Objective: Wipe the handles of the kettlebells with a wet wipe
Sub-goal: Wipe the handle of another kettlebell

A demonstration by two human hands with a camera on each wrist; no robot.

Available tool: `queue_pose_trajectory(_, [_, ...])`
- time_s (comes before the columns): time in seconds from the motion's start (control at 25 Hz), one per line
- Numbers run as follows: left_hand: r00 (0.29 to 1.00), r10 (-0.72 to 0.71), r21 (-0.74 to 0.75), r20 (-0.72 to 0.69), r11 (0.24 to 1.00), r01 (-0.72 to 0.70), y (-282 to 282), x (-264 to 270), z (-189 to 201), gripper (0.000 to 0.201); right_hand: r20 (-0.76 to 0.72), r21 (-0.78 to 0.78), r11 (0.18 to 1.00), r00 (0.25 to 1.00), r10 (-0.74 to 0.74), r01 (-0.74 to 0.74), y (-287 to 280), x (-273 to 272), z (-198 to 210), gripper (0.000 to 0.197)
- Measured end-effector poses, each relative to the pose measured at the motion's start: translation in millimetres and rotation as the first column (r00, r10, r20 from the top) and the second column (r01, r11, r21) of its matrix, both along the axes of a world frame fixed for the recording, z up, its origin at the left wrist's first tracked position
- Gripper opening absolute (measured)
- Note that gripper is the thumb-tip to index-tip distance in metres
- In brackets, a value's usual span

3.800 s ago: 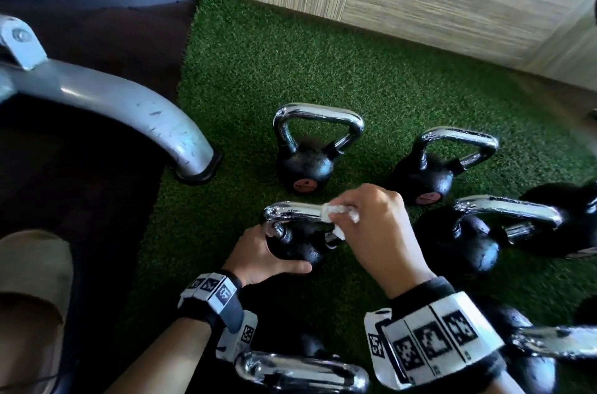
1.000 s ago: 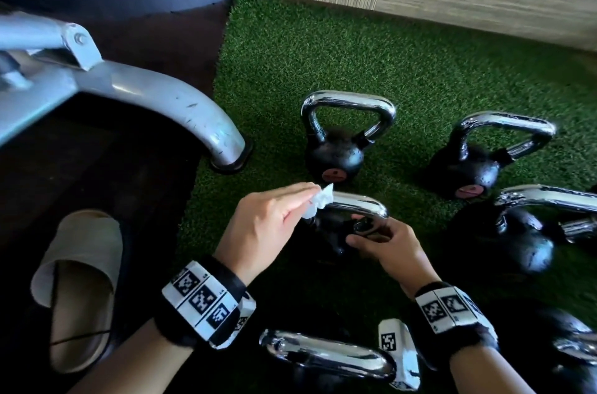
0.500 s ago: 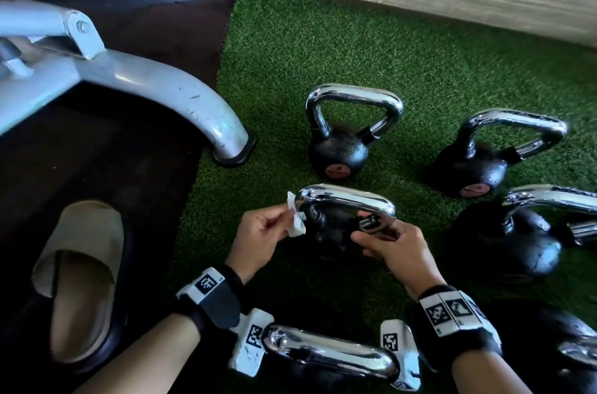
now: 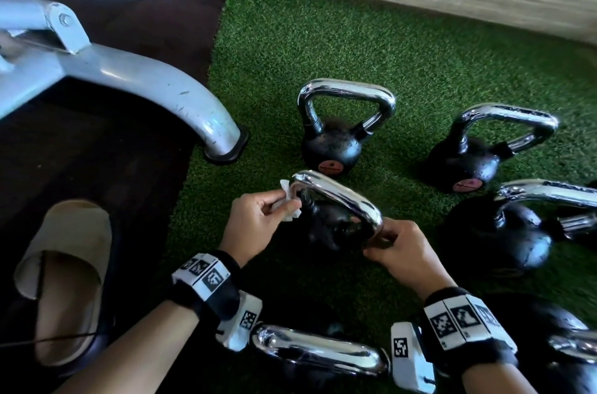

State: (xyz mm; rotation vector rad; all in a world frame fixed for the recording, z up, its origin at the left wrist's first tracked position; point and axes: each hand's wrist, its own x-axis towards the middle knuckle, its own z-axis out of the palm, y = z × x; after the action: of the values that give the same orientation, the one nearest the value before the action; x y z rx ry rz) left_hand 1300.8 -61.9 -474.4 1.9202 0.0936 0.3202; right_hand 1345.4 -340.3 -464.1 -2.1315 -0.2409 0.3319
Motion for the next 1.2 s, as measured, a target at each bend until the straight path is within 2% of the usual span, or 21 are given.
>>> queue_pose_trajectory(0.12, [1.000, 0.015, 0.166, 0.021, 0.986, -0.018, -13.1, 27.3, 15.2, 0.033, 0.022, -0.088, 0.969, 0.972, 0.232, -0.230, 3.0, -3.2, 15.6, 0.047])
queue_pose_trajectory(0.2, [0.997, -0.026, 0.150, -0.068, 0.988, 0.036, -24.1, 46.5, 24.4, 0.012, -0.021, -0.117, 0.953, 0.960, 0.278, -0.279, 14.4, 1.3, 26.3, 0.058])
queue_pose_trajectory(0.24, [0.990, -0.071, 0.119, -0.122, 0.989, 0.085, -25.0, 53.7, 27.1, 0.010, -0.028, -0.116, 0.956, 0.963, 0.268, -0.269, 18.7, 5.6, 27.6, 0.053])
queue_pose_trajectory(0.32, [0.964, -0.217, 0.045, -0.153, 0.973, 0.226, -19.2, 65.0, 25.0, 0.029, -0.036, -0.067, 0.985, 0.987, 0.155, -0.157, 29.1, 17.3, 25.4, 0.027])
queue_pose_trajectory(0.36, [0.944, -0.281, 0.007, -0.172, 0.958, 0.286, -14.7, 65.9, 23.9, 0.031, -0.076, -0.062, 0.992, 0.991, 0.107, -0.111, 36.3, 20.0, 20.8, 0.023])
queue_pose_trajectory(0.4, [0.932, -0.310, -0.005, -0.186, 0.949, 0.315, -11.0, 64.7, 23.0, 0.027, -0.126, -0.064, 0.993, 0.988, 0.092, -0.101, 44.0, 21.6, 13.0, 0.037])
queue_pose_trajectory(0.48, [0.955, -0.233, 0.095, -0.183, 0.963, 0.253, -8.4, 59.6, 16.1, 0.021, -0.247, 0.033, 0.996, 0.965, 0.087, -0.081, 54.7, 20.1, 1.3, 0.062])
queue_pose_trajectory(0.56, [0.984, -0.130, 0.156, -0.120, 0.977, 0.149, -14.7, 54.1, 17.7, 0.016, -0.318, 0.148, 0.989, 0.947, 0.040, 0.008, 58.7, 19.9, -1.0, 0.053])
queue_pose_trajectory(0.64, [0.992, -0.116, 0.040, -0.045, 0.992, 0.117, -22.3, 52.8, 29.9, 0.017, -0.358, 0.170, 0.983, 0.934, 0.000, 0.065, 57.7, 21.7, 2.9, 0.039])
queue_pose_trajectory(0.72, [0.990, -0.140, -0.041, 0.034, 0.989, 0.141, -26.7, 58.2, 36.7, 0.025, -0.399, 0.183, 0.978, 0.917, -0.016, 0.097, 53.9, 22.1, 7.5, 0.037])
queue_pose_trajectory(0.88, [0.987, -0.160, -0.120, -0.009, 0.980, 0.158, -28.3, 56.4, 40.5, 0.037, -0.428, 0.170, 0.977, 0.902, -0.048, 0.132, 55.1, 22.9, 7.6, 0.042])
queue_pose_trajectory(1.0, [0.972, -0.213, -0.097, 0.095, 0.970, 0.222, -22.7, 43.8, 48.6, 0.026, -0.438, 0.167, 0.978, 0.898, -0.041, 0.126, 55.2, 23.3, 8.4, 0.041])
queue_pose_trajectory(1.08, [0.954, -0.267, -0.137, 0.136, 0.949, 0.285, -18.9, 38.3, 55.2, 0.026, -0.439, 0.155, 0.980, 0.897, -0.043, 0.123, 55.4, 23.9, 11.0, 0.040])
queue_pose_trajectory(1.2, [0.976, -0.190, -0.247, 0.110, 0.946, 0.212, -21.5, 41.3, 57.5, 0.025, -0.429, 0.123, 0.985, 0.902, -0.058, 0.122, 55.9, 29.0, 10.2, 0.042])
